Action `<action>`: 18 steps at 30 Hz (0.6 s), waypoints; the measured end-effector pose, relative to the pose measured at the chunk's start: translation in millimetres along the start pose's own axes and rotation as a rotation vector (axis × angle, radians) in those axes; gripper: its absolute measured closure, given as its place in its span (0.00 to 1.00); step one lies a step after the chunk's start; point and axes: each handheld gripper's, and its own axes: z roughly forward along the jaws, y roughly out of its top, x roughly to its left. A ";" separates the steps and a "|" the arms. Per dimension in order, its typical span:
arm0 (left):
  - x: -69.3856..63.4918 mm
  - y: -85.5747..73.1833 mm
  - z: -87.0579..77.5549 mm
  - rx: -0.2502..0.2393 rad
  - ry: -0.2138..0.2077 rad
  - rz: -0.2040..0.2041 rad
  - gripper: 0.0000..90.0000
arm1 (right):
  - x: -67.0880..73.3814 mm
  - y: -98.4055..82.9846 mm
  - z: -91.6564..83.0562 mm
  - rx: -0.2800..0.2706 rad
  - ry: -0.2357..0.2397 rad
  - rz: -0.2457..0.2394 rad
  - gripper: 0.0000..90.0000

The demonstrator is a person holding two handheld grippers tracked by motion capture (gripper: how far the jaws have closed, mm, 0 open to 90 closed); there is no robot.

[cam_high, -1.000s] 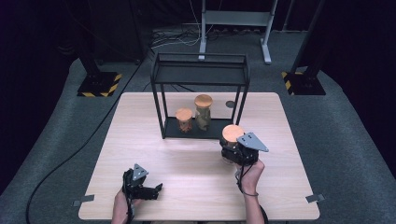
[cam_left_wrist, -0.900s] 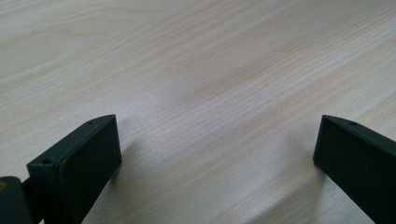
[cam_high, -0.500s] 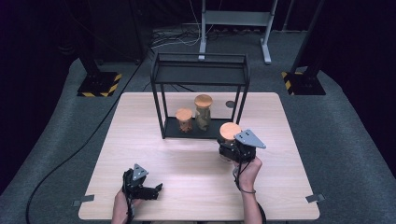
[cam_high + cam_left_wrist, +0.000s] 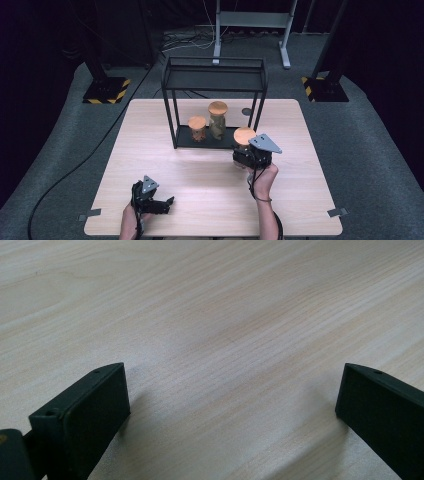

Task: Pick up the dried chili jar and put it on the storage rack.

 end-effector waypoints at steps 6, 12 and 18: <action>0.0 0.0 0.0 0.000 0.000 0.000 0.00 | 0.9 1.0 6.1 0.003 0.000 0.001 0.28; -0.1 -0.1 -0.2 0.000 0.000 0.000 0.00 | 2.3 1.8 10.8 0.009 0.002 -0.001 0.28; 0.0 -0.1 -0.1 0.000 0.000 0.000 0.00 | 2.0 5.0 13.6 0.005 -0.005 -0.006 0.28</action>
